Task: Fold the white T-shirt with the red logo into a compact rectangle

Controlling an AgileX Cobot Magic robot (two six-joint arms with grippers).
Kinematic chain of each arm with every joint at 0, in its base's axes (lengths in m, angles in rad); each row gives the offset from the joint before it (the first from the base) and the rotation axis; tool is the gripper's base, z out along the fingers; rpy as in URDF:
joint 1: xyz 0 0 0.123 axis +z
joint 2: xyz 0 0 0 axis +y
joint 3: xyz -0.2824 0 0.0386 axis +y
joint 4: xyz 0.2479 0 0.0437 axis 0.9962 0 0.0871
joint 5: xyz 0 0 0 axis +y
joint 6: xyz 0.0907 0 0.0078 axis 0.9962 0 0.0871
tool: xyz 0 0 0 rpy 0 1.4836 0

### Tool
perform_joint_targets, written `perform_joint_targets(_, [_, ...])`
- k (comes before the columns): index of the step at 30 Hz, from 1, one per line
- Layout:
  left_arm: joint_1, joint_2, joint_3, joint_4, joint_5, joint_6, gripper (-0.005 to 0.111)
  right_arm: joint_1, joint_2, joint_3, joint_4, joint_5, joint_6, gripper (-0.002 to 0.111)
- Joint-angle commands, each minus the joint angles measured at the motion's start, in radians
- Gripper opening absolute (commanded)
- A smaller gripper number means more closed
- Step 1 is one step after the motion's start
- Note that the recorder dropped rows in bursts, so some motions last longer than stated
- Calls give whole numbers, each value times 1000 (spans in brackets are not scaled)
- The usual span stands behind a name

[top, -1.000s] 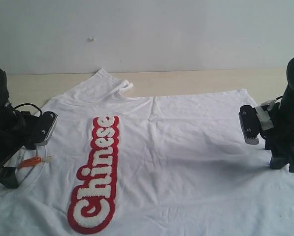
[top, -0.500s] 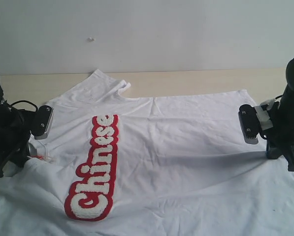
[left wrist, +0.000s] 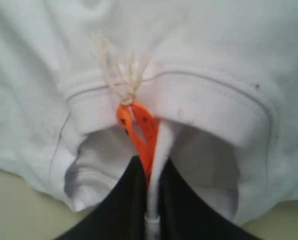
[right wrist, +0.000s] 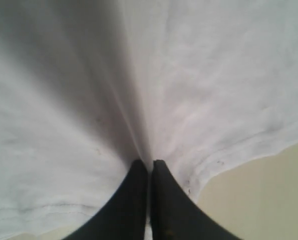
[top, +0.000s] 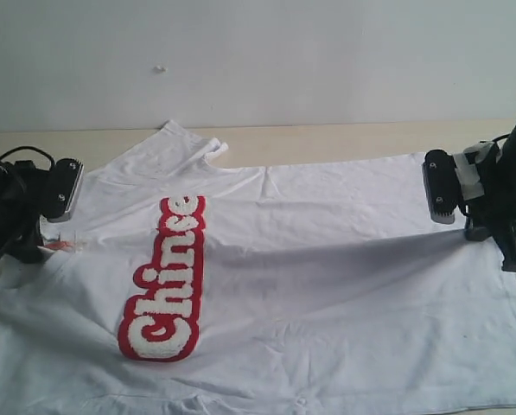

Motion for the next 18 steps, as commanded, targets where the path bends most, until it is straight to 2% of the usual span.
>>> perform_joint_targets(1, [6, -64, 2, 22, 27, -1, 3, -2, -46, 3, -11, -11, 0, 0])
perform_joint_targets(3, [13, -93, 2, 22, 34, -1, 0, -2, -76, 3, -11, -8, 0, 0])
perform_joint_targets(10, [56, -221, 2, 19, 44, -8, 0, -2, -203, -21, -23, 24, -48, 0])
perform_joint_targets(18, [148, -360, 2, -41, 13, -52, 0, -2, -297, -91, -80, 103, 3, 0])
